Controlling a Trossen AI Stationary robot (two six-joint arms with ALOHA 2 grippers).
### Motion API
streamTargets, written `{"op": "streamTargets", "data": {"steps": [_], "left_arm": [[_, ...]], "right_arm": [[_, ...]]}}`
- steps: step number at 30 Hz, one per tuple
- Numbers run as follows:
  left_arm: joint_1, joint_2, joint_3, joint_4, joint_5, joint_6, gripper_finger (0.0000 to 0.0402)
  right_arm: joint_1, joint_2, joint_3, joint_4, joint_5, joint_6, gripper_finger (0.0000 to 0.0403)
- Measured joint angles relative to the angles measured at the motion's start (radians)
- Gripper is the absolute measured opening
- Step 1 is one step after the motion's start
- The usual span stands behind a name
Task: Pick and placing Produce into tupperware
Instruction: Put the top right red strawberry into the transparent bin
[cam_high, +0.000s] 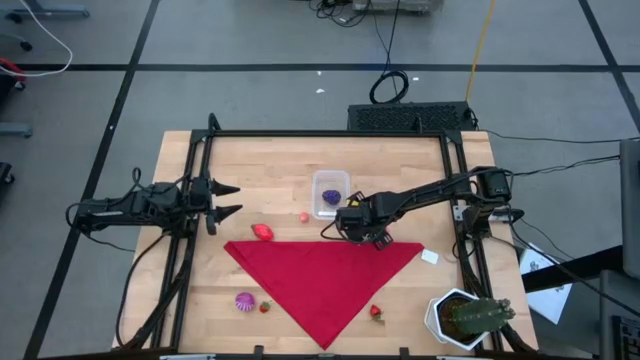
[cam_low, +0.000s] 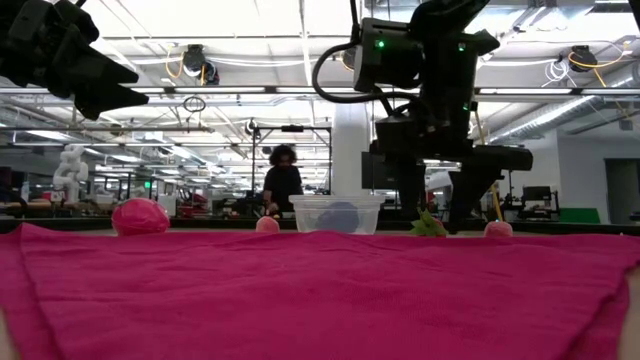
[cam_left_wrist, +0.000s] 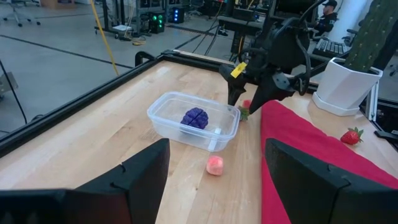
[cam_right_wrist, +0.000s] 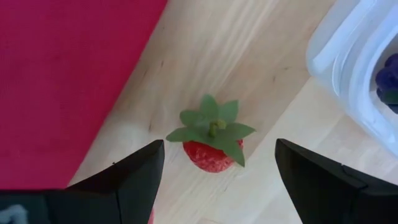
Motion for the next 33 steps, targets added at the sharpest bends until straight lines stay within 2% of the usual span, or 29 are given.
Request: {"op": "streamTargets", "data": {"steps": [7, 33], "left_arm": [[0.000, 0.000, 0.000, 0.000, 0.000, -0.003, 0.0271], [0.000, 0.000, 0.000, 0.000, 0.000, -0.003, 0.0271]], "right_arm": [[0.000, 0.000, 0.000, -0.003, 0.001, 0.053, 0.0297], [-0.002, 0.000, 0.000, 0.000, 0.002, 0.019, 0.0297]]}}
